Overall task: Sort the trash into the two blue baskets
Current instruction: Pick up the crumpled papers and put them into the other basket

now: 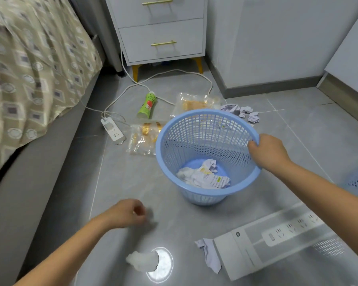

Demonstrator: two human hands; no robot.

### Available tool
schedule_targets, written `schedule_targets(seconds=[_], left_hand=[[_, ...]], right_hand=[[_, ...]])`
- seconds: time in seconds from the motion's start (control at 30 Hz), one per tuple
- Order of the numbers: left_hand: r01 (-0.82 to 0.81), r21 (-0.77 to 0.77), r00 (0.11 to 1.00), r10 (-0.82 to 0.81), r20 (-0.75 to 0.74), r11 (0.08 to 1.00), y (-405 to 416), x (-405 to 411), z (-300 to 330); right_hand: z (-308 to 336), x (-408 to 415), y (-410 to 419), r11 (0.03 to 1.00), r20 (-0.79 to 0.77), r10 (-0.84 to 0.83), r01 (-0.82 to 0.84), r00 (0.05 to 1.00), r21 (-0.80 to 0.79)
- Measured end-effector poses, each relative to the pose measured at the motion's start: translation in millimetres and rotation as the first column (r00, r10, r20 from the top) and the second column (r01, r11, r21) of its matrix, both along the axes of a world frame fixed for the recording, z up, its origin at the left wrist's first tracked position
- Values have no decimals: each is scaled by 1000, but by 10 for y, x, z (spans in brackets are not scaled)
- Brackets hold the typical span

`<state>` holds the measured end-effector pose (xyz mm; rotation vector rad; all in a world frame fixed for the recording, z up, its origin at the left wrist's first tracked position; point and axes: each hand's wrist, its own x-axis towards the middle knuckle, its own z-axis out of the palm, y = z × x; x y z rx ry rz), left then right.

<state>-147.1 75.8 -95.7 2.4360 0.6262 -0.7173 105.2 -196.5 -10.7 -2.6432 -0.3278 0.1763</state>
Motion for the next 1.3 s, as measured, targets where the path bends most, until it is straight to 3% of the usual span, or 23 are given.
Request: schedule_targets(seconds=[0.1, 0.23, 0.33, 0.53, 0.73, 0.83, 0.9, 0.97, 1.03, 1.07, 1.13, 1.3], left_hand=[[145, 19, 980, -140, -144, 989, -146, -205, -243], [64, -82, 994, -71, -81, 995, -222, -329, -304], [109, -97, 990, -117, -81, 989, -233, -362, -325], [364, 62, 925, -353, -143, 929, -286, -394, -390], [428, 163, 902, -409, -137, 889, -396, -431, -488], [240, 87, 971, -238, -25, 967, -269, -390, -440], [-129, -124, 977, 147, 151, 984, -123, -279, -253], [-463, -389, 756, 584, 296, 797, 27, -92, 77], [-525, -568, 502, 770, 395, 634, 128, 108, 511], [-489, -613, 451, 781, 431, 621, 127, 214, 750], [-385, -631, 476, 730, 490, 674, 22, 417, 1164], [-193, -421, 722, 419, 550, 886, -505, 843, 1452]], right_hand=[[0, -7, -1, 1000, 8, -5, 5, 1000, -12], [-25, -54, -90, 999, -11, 29, -29, 1000, -28], [2, -144, -185, 994, -13, 97, -98, 995, -46], [27, -302, -341, 990, -28, 140, -140, 990, -28], [22, -386, -423, 987, -39, 153, -155, 987, -42], [32, -399, -419, 989, -43, 144, -145, 989, -35], [34, -407, -416, 990, -48, 139, -141, 989, -33], [25, -412, -411, 990, -47, 134, -135, 990, -29], [19, -409, -399, 990, -45, 133, -135, 990, -31], [17, -403, -391, 990, -45, 135, -136, 990, -29], [20, -390, -378, 989, -47, 144, -145, 989, -26], [52, -407, -358, 990, -60, 141, -142, 988, -13]])
